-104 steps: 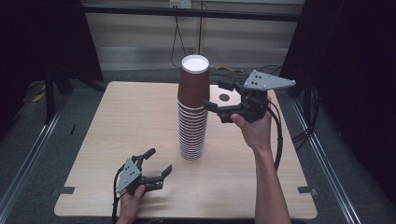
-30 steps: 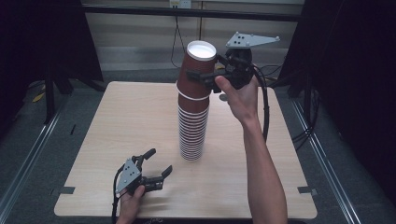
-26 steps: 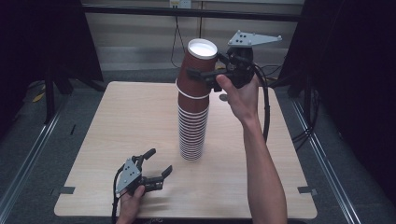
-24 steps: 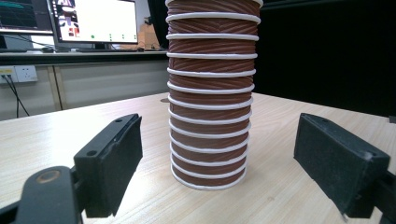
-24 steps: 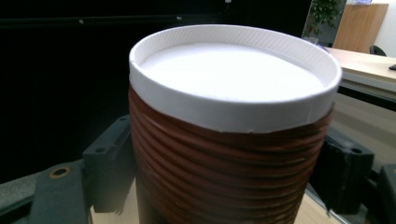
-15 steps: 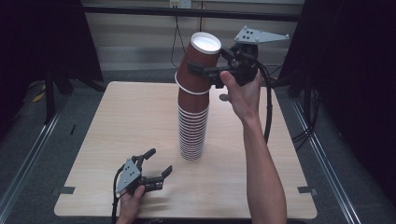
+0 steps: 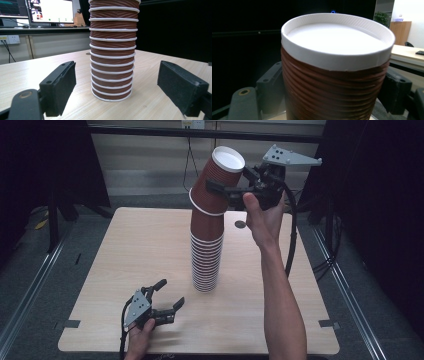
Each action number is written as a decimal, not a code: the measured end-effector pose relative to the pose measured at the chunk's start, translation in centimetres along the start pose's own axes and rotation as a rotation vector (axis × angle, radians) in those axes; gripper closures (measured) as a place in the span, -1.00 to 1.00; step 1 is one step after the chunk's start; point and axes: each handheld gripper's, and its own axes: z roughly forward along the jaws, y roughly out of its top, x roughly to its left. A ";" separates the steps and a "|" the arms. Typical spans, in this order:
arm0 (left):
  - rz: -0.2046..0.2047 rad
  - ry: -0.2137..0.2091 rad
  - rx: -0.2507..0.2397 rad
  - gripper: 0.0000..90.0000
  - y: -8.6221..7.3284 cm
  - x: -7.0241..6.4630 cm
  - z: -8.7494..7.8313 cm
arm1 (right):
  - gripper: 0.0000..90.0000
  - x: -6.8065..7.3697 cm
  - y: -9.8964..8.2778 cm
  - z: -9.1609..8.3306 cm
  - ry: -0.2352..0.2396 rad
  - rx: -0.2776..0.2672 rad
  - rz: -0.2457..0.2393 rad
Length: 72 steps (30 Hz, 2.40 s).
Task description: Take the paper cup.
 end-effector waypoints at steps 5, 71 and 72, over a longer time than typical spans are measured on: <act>0.000 0.000 0.001 -0.66 0.0 0.0 0.0 | -0.56 -0.1 0.0 -0.5 -0.007 -0.024 0.010; -0.013 -0.108 0.051 -0.65 3.7 -0.3 1.5 | -0.56 -1.3 -8.4 -9.6 -0.157 0.033 0.070; -0.020 -0.113 0.057 -0.64 3.7 -0.4 1.6 | -0.56 -1.3 -8.9 -9.6 -0.155 0.033 0.078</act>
